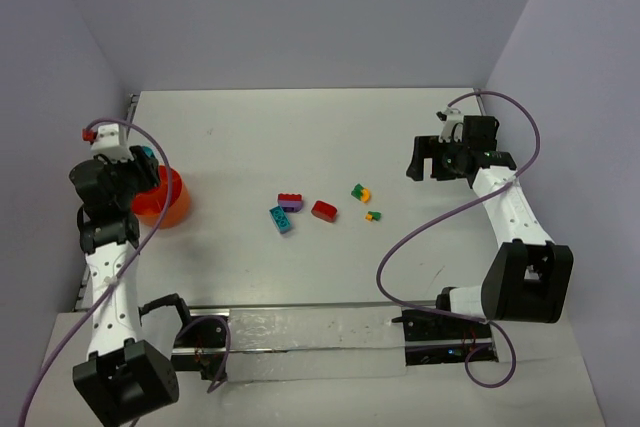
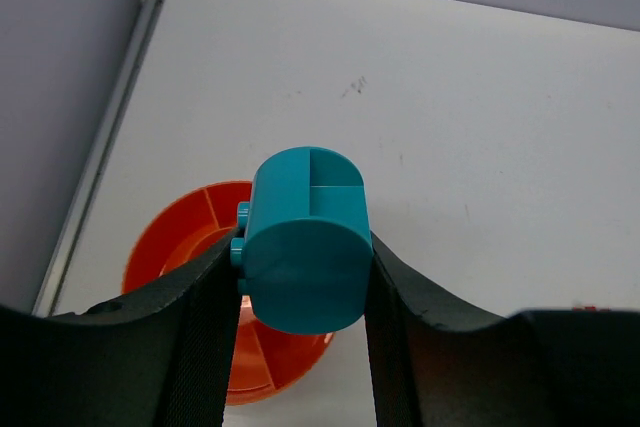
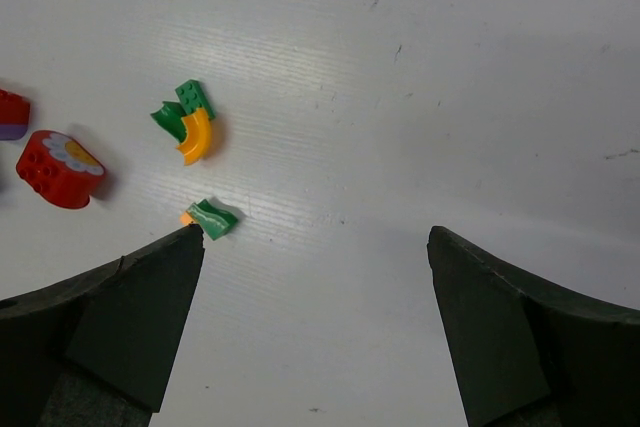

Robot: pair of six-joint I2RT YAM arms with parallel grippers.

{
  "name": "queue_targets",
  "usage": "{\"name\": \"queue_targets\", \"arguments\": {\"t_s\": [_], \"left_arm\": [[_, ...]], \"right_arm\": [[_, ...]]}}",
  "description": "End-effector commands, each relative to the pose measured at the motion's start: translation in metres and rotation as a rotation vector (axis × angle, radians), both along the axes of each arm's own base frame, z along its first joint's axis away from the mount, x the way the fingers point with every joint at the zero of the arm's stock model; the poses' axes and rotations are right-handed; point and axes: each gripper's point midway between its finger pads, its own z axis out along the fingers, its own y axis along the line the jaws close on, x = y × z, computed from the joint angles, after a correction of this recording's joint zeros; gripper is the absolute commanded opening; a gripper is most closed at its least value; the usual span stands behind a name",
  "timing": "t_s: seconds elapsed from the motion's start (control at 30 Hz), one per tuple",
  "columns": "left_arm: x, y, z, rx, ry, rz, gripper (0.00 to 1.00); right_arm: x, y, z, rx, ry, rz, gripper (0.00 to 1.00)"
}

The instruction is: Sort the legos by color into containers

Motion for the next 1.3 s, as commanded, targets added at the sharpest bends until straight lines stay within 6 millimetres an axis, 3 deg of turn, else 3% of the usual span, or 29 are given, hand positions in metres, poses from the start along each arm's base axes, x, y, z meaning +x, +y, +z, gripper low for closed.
{"name": "queue_targets", "arguments": {"t_s": [0.0,0.53,0.83,0.87,1.0,1.27], "left_arm": [[0.009,0.023,0.013,0.034,-0.080,0.032,0.00],[0.019,0.044,-0.031,0.053,-0.044,0.087,0.00],[0.014,0.046,-0.050,0.067,-0.021,0.096,0.09],[0.014,0.045,-0.050,0.069,-0.027,0.093,0.14],[0.014,0.046,-0.054,0.073,-0.031,0.100,0.21],[0.019,0.045,-0.059,0.075,-0.051,0.081,0.26]], "right_arm": [[0.009,0.003,0.005,0.006,-0.044,0.011,1.00],[0.015,0.002,-0.001,0.007,-0.055,0.000,1.00],[0.017,0.004,-0.004,0.015,-0.053,0.007,1.00],[0.018,0.004,-0.005,0.016,-0.050,0.008,1.00],[0.018,0.005,-0.008,0.023,-0.041,0.013,1.00],[0.017,0.005,-0.011,0.025,-0.031,0.014,1.00]]}}
